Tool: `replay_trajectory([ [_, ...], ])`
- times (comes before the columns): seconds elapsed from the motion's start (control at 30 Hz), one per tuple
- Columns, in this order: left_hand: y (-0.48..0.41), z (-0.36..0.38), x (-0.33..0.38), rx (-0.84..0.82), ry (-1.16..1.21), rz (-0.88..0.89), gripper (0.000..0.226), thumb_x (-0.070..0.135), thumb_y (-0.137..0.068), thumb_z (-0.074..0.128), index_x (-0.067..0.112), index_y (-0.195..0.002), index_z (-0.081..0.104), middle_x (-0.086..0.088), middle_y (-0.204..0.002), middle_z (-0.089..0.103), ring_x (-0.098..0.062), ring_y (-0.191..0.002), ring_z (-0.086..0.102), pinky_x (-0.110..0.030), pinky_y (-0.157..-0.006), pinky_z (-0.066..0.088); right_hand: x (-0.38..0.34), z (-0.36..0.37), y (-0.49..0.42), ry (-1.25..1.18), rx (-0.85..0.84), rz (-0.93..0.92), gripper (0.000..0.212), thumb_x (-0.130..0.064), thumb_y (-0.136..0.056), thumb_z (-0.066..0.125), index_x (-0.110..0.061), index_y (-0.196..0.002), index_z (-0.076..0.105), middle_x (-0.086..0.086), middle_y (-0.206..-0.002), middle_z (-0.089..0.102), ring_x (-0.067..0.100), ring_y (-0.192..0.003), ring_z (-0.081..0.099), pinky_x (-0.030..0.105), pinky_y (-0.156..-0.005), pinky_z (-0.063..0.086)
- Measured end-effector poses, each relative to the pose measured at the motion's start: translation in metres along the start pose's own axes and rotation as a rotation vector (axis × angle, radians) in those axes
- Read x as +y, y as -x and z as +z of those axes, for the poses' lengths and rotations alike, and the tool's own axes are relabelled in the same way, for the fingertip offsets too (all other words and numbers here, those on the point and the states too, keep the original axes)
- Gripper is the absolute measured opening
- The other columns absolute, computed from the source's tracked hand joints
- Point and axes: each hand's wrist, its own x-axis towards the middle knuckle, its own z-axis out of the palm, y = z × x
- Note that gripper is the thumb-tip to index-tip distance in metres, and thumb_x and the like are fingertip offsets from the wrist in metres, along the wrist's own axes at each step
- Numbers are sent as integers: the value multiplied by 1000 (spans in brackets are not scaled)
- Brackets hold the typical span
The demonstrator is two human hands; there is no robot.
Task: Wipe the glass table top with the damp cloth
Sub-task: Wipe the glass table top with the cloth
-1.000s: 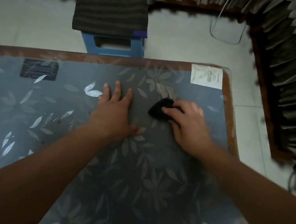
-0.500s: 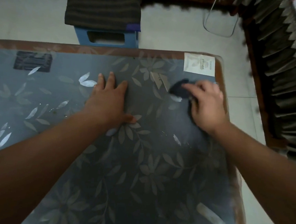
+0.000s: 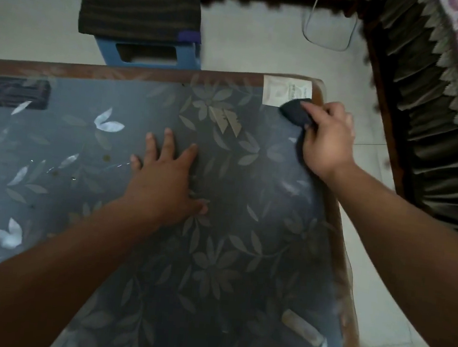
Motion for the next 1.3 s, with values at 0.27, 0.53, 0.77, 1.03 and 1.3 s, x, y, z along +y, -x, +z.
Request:
replay_trajectory([
  [0.27, 2, -1, 1, 8, -6, -12, 117, 62, -67, 76, 34, -154, 5, -10, -162, -18, -40, -147, -18, -62, -117, 5, -11, -10, 79, -5, -241, -378, 45, -15, -94, 55, -23, -139, 55, 13, -126, 55, 34, -110, 50, 44, -93, 43],
  [0.53, 8, 0, 0, 14, -3, -1, 115, 68, -67, 72, 37, -155, 4, -8, -163, -18, -36, -148, -16, -56, -118, 2, -50, 7, 124, -50, -227, -273, 49, -19, -90, 60, -19, -138, 53, 15, -128, 55, 34, -113, 54, 50, -95, 49],
  [0.77, 13, -4, -11, 20, 54, 58, 117, 55, -64, 82, 25, -155, 15, -9, -164, -8, -34, -150, -11, -55, -120, 5, -34, 6, 63, 12, -66, -129, 40, -20, -96, 53, -20, -136, 56, 14, -126, 56, 32, -115, 52, 45, -100, 47],
  [1.03, 36, 13, -23, 39, -69, 34, 121, 74, -61, 72, 37, -154, 3, -5, -164, -14, -34, -149, -12, -54, -120, 2, -50, -1, 178, -70, -224, -366, 41, -16, -88, 50, -15, -126, 64, 15, -113, 62, 34, -95, 57, 46, -80, 50],
  [1.3, 36, 9, -34, 44, -50, 83, 127, 68, -53, 80, 33, -154, 12, -4, -165, -4, -35, -150, -3, -57, -119, 13, -47, 9, 125, -38, -29, -17, 37, -7, -92, 55, -12, -127, 64, 15, -115, 60, 33, -106, 54, 36, -92, 42],
])
